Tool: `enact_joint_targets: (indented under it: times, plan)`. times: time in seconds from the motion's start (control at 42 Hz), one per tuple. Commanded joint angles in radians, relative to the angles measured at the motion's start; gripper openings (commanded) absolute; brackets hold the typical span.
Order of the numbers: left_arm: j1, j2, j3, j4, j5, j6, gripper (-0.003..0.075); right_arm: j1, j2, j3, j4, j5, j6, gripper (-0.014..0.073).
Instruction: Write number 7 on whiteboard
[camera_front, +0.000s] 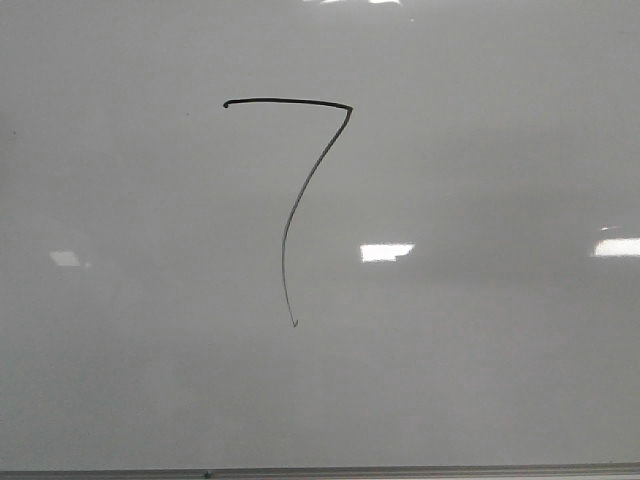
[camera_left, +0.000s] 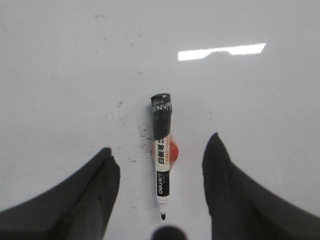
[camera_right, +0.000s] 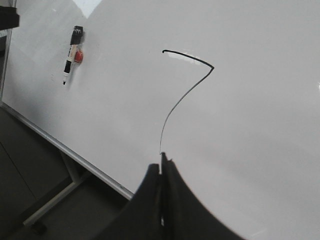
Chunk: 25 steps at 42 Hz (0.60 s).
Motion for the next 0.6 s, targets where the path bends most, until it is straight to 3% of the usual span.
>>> enact_joint_targets:
  times: [0.0,0.119,0.31,0.571]
  plan:
    - [0.002,-0.150,0.007,-0.009,-0.007,-0.008,0.0269,-0.004,0.004,-0.025,0.034,-0.057,0.000,-0.0067]
    - [0.002,-0.294,0.027,-0.009,0.083,-0.008,0.0167,-0.004,0.004,-0.025,0.034,-0.057,0.000,-0.0067]
    - [0.002,-0.409,0.035,-0.009,0.113,-0.008,-0.0010,-0.004,0.004,-0.025,0.034,-0.057,0.000,-0.0067]
    - [0.002,-0.419,0.035,-0.009,0.113,-0.008,-0.0020,-0.004,0.004,-0.025,0.034,-0.057,0.000,-0.0067]
